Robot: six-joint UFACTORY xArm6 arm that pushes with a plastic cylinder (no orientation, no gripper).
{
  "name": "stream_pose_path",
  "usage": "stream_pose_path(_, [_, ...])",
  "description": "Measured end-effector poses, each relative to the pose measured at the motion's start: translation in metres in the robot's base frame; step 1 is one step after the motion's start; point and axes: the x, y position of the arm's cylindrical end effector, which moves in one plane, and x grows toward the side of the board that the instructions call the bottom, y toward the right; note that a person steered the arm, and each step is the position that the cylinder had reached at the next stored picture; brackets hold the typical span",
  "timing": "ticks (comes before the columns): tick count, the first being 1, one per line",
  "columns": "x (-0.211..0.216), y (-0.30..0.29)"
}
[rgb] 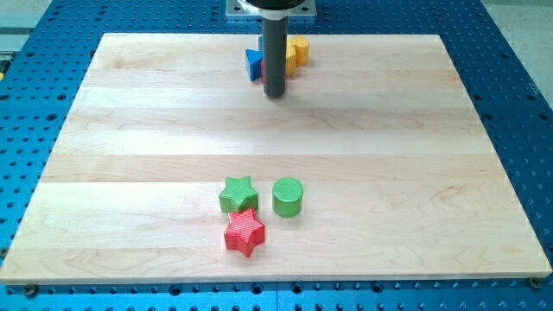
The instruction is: Form a vertical line with the red star and the green blocks
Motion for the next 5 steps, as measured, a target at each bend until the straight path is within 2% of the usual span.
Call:
stream_pose_path(1, [0.006,-0.006])
stream_pose_path(2, [0.044,-0.024])
stream_pose_path(3, [0.057,-0.099])
stream_pose_path(4, [0.166,-0.118])
stream_pose_path(5, [0.232,-0.122])
